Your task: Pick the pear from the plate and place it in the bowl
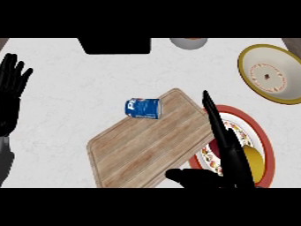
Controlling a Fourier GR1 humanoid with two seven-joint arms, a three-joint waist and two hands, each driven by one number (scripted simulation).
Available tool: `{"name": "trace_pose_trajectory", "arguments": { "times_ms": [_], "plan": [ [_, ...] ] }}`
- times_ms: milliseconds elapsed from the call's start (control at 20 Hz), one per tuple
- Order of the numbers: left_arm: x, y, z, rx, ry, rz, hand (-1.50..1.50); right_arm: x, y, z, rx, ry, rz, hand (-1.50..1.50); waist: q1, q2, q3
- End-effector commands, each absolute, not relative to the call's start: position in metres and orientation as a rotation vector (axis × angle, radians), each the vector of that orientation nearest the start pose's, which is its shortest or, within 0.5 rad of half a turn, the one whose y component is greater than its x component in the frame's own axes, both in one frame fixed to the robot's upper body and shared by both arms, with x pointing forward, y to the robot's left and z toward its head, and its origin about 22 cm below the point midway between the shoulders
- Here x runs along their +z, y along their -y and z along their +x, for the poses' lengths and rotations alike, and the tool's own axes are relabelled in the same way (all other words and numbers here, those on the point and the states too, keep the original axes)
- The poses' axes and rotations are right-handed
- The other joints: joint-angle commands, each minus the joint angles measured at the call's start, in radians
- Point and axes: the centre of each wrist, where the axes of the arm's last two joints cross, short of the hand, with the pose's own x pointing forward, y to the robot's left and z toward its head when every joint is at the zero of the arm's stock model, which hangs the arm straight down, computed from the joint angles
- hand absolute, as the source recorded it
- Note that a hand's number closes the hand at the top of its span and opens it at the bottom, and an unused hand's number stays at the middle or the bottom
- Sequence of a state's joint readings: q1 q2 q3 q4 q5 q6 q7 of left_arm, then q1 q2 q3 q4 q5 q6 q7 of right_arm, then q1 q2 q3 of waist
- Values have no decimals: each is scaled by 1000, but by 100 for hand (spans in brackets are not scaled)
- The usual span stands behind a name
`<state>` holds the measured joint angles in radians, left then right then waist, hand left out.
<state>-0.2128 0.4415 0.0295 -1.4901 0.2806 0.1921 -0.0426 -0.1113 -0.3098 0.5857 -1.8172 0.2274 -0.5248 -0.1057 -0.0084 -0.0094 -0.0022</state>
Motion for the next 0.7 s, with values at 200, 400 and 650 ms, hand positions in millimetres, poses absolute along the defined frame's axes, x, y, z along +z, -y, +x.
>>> {"name": "trace_pose_trajectory", "arguments": {
  "times_ms": [200,400,650],
  "plan": [
    [84,-336,287,44,1775,259,0,120,202,182,648,1882,-536,-150,-20,-1,-2],
    [82,-334,290,38,1769,265,0,161,215,174,829,1679,-598,-150,-19,1,-3],
    [74,-323,287,41,1763,235,0,187,223,156,1094,1423,-587,-150,-7,5,-2]
  ]
}}
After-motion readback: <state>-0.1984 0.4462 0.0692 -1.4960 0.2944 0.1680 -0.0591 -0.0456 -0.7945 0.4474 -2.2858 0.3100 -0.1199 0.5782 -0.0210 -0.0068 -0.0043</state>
